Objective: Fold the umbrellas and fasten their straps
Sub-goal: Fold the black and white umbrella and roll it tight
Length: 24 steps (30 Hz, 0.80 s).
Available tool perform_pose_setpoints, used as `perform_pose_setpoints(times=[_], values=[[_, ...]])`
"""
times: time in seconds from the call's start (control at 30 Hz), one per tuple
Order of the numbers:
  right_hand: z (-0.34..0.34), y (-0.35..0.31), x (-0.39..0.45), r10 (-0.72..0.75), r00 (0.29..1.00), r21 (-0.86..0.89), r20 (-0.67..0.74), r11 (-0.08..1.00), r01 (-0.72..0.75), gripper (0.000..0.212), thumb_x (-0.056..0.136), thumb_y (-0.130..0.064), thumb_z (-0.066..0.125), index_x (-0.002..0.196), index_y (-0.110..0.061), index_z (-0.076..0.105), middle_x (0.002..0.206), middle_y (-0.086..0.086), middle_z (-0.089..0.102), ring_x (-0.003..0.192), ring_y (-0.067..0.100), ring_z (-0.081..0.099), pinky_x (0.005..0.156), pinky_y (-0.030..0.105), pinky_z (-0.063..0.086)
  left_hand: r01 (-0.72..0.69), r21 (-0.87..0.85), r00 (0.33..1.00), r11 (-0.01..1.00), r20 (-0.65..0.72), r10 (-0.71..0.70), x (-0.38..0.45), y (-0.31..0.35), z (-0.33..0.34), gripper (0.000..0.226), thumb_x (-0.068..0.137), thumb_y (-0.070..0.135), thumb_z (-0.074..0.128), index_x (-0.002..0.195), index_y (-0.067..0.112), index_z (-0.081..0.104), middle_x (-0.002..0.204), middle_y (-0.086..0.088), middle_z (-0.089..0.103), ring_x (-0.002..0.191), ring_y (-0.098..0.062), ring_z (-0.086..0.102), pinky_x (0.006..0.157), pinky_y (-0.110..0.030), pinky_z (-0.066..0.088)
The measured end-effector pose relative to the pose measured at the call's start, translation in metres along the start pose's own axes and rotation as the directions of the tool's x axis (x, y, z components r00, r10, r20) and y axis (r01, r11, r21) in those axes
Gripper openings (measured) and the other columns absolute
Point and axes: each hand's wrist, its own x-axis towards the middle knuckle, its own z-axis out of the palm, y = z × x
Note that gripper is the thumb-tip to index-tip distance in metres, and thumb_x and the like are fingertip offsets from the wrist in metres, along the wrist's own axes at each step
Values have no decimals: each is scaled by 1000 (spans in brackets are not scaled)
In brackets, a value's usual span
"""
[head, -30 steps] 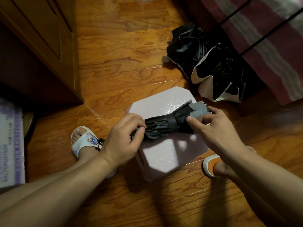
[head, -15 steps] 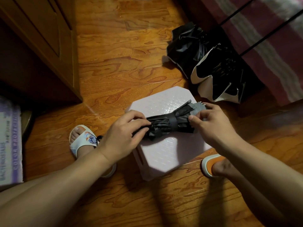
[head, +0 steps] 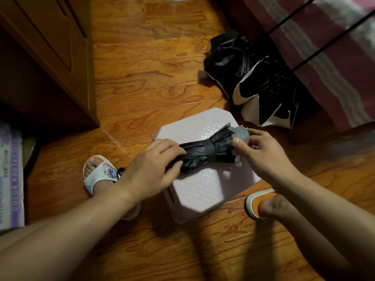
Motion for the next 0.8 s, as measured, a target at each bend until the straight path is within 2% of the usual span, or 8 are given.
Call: perform_pose_setpoints(times=[0.2, 0.3, 0.4, 0.47, 0.53, 0.63, 0.73, 0.8], values=[[8, 4, -9, -7, 999, -89, -48, 996, 3, 46, 96, -48, 63, 63, -17, 66, 154, 8, 44, 150, 22, 27, 114, 43, 34, 46, -8, 999, 999, -10, -46, 0, 0, 0, 20, 95, 30, 63, 105, 12, 66, 105, -1, 61, 96, -21, 59, 84, -28, 47], [10, 7, -4, 16, 999, -83, -39, 996, -19, 47, 93, -48, 66, 57, -18, 65, 115, 1, 63, 150, 20, 29, 112, 51, 35, -6, 41, 1000, 999, -14, 7, -1, 2, -1, 15, 96, 25, 66, 104, 13, 70, 111, -3, 60, 98, -22, 60, 82, -32, 51], [12, 5, -7, 110, 994, 34, 1, 993, -110, 52, 92, -46, 69, 50, -17, 60, 83, -4, 65, 138, 16, 42, 95, 39, 41, -32, 72, 999, 997, -36, 35, -1, 7, -1, 13, 97, 21, 64, 103, 14, 72, 111, -2, 63, 93, -22, 63, 77, -32, 53], [13, 0, -11, 171, 985, 175, 8, 970, -170, 50, 92, -40, 72, 55, -8, 61, 72, 2, 61, 107, 16, 55, 74, 31, 38, -9, 32, 998, 999, -65, 11, -2, 8, -1, 13, 97, 19, 64, 104, 13, 73, 109, -1, 67, 93, -22, 66, 78, -36, 56], [13, -6, -13, 201, 980, 284, 8, 939, -195, 42, 92, -37, 72, 69, -2, 69, 74, 4, 60, 84, 15, 51, 60, 30, 33, 6, 6, 996, 1000, -87, -5, -4, 6, -1, 13, 97, 15, 64, 106, 11, 73, 109, -1, 69, 98, -21, 69, 80, -39, 57], [13, -10, -13, 269, 962, 367, 42, 892, -265, 42, 94, -40, 69, 94, 2, 74, 82, 11, 64, 71, 13, 48, 55, 27, 36, 13, 23, 995, 1000, -97, -10, -5, 5, -3, 15, 99, 15, 63, 109, 10, 72, 109, -2, 70, 101, -21, 69, 82, -41, 57], [15, -11, -11, 313, 949, 382, 32, 874, -301, 40, 95, -34, 70, 95, 6, 72, 69, 7, 54, 59, 12, 43, 43, 19, 36, 29, 53, 994, 998, -105, -23, -5, 8, -2, 14, 98, 15, 61, 108, 10, 71, 111, -2, 68, 97, -24, 68, 80, -41, 57], [17, -11, -11, 321, 947, 395, 33, 866, -307, 38, 95, -31, 71, 93, 7, 70, 71, 8, 55, 59, 14, 45, 46, 22, 37, 55, 60, 992, 997, -114, -48, -8, 12, 3, 11, 95, 10, 63, 103, 10, 70, 114, -4, 65, 97, -26, 66, 79, -41, 56]])
